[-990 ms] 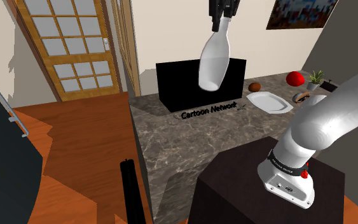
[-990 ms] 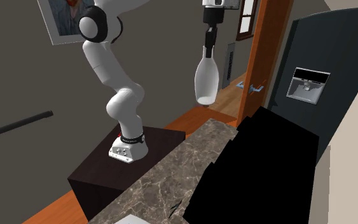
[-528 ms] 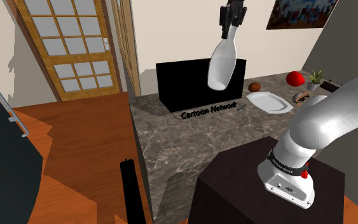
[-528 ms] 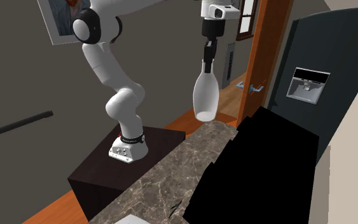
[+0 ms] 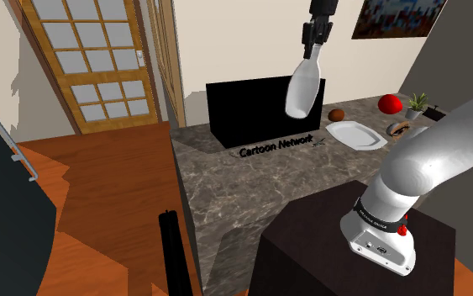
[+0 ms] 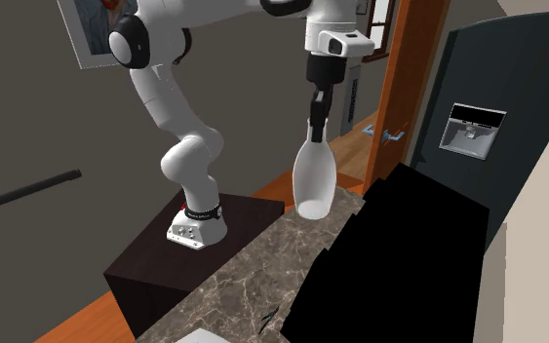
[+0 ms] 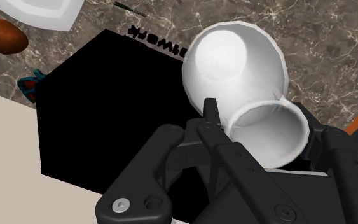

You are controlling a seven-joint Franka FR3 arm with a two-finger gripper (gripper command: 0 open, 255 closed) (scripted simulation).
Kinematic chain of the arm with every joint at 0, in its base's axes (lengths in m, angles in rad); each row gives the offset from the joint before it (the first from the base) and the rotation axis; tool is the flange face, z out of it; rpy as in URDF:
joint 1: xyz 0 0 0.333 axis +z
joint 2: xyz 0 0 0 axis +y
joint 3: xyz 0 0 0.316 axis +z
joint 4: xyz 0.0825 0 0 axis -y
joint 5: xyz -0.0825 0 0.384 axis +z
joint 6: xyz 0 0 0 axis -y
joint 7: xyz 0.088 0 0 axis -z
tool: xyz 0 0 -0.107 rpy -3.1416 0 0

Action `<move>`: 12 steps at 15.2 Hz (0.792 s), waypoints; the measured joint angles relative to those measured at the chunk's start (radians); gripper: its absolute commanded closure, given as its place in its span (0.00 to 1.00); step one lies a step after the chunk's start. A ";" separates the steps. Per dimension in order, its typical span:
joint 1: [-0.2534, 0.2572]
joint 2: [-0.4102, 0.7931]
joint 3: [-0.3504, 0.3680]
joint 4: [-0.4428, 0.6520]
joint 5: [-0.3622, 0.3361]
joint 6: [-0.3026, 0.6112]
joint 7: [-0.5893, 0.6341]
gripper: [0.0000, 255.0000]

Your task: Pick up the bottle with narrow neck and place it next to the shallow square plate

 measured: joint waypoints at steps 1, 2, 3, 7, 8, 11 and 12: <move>-0.008 0.004 -0.019 -0.013 -0.008 0.017 -0.025 1.00; -0.014 0.010 -0.035 -0.016 -0.014 0.027 -0.047 1.00; -0.020 0.018 -0.051 -0.017 -0.019 0.036 -0.068 1.00; -0.045 0.077 -0.122 -0.005 -0.034 0.086 -0.158 1.00; -0.052 0.096 -0.142 0.003 -0.035 0.099 -0.185 1.00; -0.070 0.147 -0.193 0.018 -0.036 0.137 -0.255 1.00; -0.077 0.173 -0.213 0.030 -0.033 0.152 -0.283 1.00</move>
